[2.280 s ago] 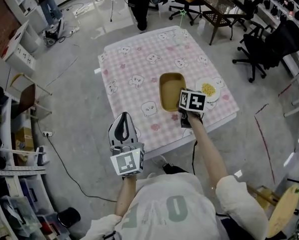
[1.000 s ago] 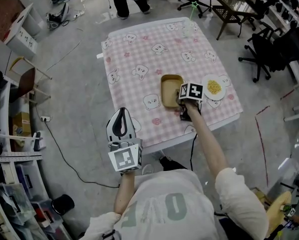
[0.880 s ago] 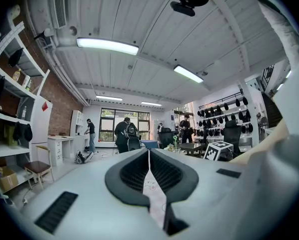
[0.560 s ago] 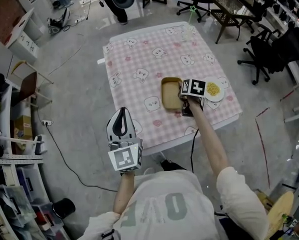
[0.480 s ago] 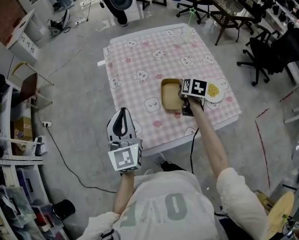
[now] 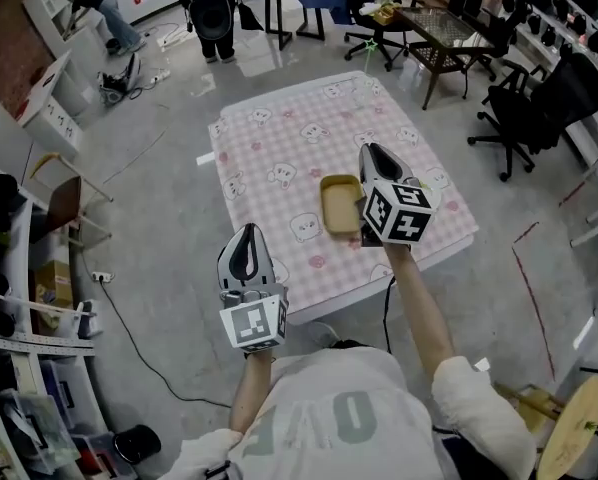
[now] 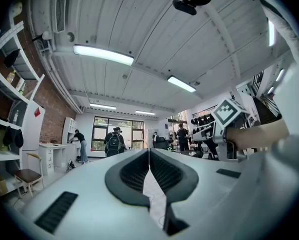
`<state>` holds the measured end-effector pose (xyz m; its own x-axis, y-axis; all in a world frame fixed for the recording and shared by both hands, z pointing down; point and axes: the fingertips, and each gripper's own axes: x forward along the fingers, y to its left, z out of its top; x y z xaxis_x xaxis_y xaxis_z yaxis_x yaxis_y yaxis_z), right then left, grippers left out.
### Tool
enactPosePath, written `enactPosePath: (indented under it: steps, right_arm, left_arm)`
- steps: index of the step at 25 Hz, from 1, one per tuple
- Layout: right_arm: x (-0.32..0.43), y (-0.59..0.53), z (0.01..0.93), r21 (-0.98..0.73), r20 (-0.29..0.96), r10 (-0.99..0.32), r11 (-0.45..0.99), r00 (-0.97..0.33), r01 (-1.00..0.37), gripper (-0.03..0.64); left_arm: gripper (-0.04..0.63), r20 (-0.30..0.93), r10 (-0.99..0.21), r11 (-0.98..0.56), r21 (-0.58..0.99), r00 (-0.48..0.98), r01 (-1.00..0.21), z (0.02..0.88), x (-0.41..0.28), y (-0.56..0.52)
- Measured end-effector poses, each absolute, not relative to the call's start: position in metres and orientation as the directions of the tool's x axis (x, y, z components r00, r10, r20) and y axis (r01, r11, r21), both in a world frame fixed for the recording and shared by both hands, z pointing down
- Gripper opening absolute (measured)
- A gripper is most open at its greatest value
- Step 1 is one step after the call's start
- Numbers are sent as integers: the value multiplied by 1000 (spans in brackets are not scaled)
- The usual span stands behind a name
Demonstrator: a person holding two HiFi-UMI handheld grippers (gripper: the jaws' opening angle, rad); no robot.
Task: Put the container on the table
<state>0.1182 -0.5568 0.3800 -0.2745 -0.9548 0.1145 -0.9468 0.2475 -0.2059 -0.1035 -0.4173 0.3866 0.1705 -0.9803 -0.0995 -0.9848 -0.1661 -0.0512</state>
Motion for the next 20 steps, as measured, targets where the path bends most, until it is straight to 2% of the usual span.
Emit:
enactPosePath:
  steps: [4,9,20]
  right_arm:
    - [107,-512,353,-118,-7,-963,267,-269,-956,44]
    - [99,-462,356,-25,-71,-966,253,-251,-967,37]
    - [87,-416,410,-12,27,-971,235,-236,-972,30]
  left_arm:
    - [29,-113,-978,-169,-49,174,-984,381,-104,-411]
    - [29,-122,-976,-175,-49,180,-983,378,-103,-406]
    - [29,-120,-971,-202,-56,208,-978,379,-101,-402]
